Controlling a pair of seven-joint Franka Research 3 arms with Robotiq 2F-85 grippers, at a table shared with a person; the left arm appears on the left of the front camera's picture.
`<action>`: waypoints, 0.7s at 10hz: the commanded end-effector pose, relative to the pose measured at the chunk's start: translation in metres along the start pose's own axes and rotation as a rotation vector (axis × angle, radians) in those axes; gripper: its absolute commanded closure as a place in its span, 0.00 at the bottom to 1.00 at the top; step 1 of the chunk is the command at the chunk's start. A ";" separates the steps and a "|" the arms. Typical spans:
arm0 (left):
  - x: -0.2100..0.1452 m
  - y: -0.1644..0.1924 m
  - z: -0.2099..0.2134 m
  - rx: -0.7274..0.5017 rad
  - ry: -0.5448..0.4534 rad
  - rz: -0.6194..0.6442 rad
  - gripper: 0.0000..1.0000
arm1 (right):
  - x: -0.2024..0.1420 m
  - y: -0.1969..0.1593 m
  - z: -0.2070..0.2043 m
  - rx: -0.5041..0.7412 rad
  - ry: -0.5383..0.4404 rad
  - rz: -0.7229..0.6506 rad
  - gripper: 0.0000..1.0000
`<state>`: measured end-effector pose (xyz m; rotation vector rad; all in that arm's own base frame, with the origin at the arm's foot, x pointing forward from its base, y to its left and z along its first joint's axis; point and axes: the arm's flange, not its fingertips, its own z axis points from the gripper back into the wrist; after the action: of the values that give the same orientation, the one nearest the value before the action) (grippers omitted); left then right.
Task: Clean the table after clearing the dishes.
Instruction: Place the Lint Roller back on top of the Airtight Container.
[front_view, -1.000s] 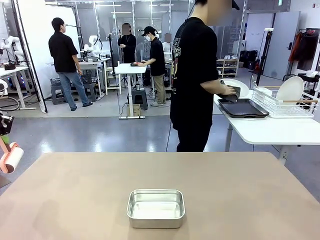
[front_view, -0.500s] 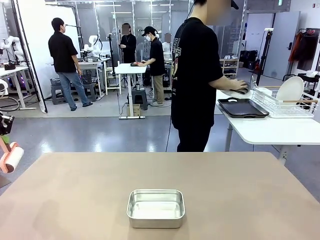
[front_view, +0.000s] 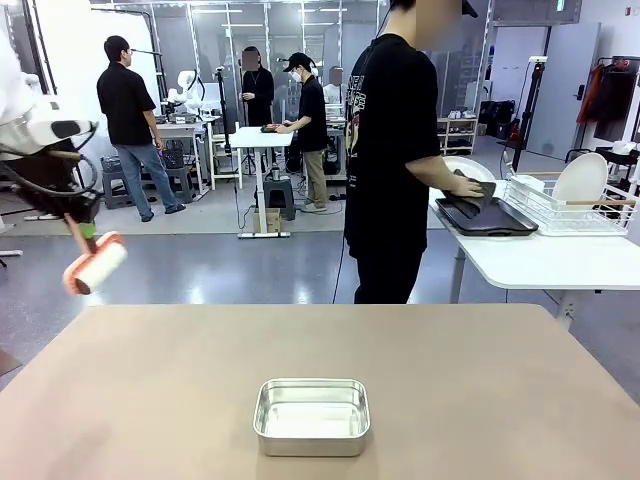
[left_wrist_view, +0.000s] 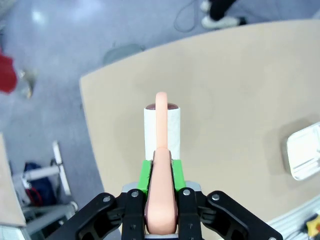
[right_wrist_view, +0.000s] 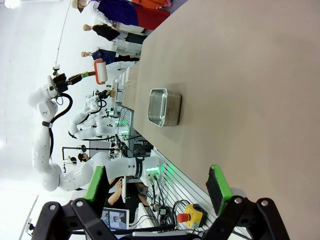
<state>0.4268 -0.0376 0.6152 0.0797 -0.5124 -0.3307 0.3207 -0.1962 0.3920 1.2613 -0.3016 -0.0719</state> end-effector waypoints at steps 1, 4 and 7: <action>0.010 -0.028 0.001 -0.094 -0.011 -0.196 0.79 | 0.000 0.001 0.000 -0.003 -0.009 0.003 0.00; 0.024 -0.124 -0.001 -0.220 -0.071 -0.546 0.79 | 0.000 0.001 0.000 -0.003 -0.009 0.003 0.00; 0.016 -0.183 -0.002 -0.301 -0.124 -0.769 0.79 | 0.000 0.001 0.000 -0.003 -0.009 0.003 0.00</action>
<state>0.3873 -0.2239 0.5917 -0.0097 -0.4974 -1.0988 0.3207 -0.1962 0.3920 1.2613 -0.3016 -0.0719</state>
